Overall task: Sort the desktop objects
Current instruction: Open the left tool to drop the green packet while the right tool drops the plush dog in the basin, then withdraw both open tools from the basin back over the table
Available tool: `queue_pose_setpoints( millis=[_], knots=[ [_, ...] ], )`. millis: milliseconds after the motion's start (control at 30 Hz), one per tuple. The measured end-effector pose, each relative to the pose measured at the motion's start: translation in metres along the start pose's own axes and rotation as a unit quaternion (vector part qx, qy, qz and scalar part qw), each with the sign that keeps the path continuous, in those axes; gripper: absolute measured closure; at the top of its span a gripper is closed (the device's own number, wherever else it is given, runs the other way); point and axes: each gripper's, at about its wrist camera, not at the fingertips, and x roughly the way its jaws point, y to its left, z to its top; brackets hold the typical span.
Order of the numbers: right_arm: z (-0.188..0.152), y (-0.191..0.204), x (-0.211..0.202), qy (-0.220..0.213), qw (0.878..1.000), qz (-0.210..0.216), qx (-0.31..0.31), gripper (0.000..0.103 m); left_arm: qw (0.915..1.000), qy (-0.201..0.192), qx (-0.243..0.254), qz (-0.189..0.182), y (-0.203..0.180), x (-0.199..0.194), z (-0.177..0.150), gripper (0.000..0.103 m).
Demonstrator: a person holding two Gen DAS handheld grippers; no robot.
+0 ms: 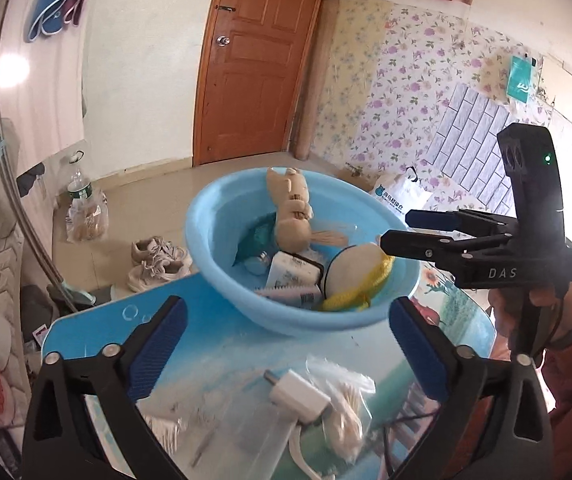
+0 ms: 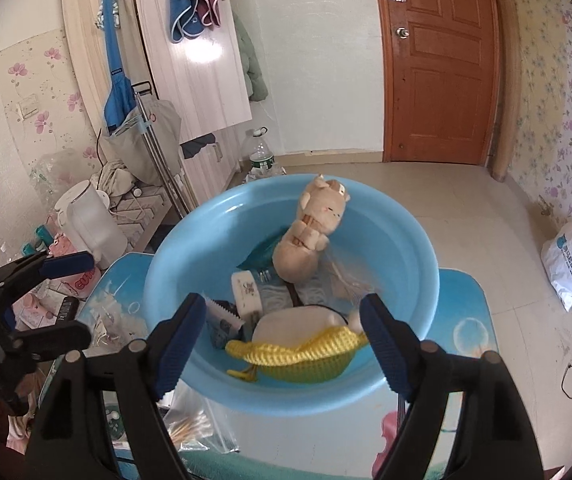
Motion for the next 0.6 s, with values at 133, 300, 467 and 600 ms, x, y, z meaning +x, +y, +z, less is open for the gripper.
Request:
queue_pose_setpoints(
  millis=[133, 300, 467, 600],
  knots=[
    [-0.009, 0.005, -0.007, -0.005, 1.0, 0.001, 0.01, 0.008, 0.9996, 0.011, 0.015, 0.022, -0.003, -0.011, -0.009, 0.0],
    [-0.019, 0.018, -0.013, -0.002, 1.0, 0.002, -0.002, 0.007, 0.9997, 0.014, 0.001, 0.017, -0.003, -0.025, -0.017, 0.0],
    [-0.031, 0.025, -0.015, 0.009, 1.0, -0.004, -0.003, 0.006, 0.999, 0.022, 0.0, 0.04, 0.002, -0.03, -0.029, 0.0],
    [-0.039, 0.029, -0.011, 0.027, 1.0, -0.006, -0.008, 0.006, 0.9979, 0.033, 0.001, 0.056, 0.008, -0.028, -0.04, 0.0]
  ],
)
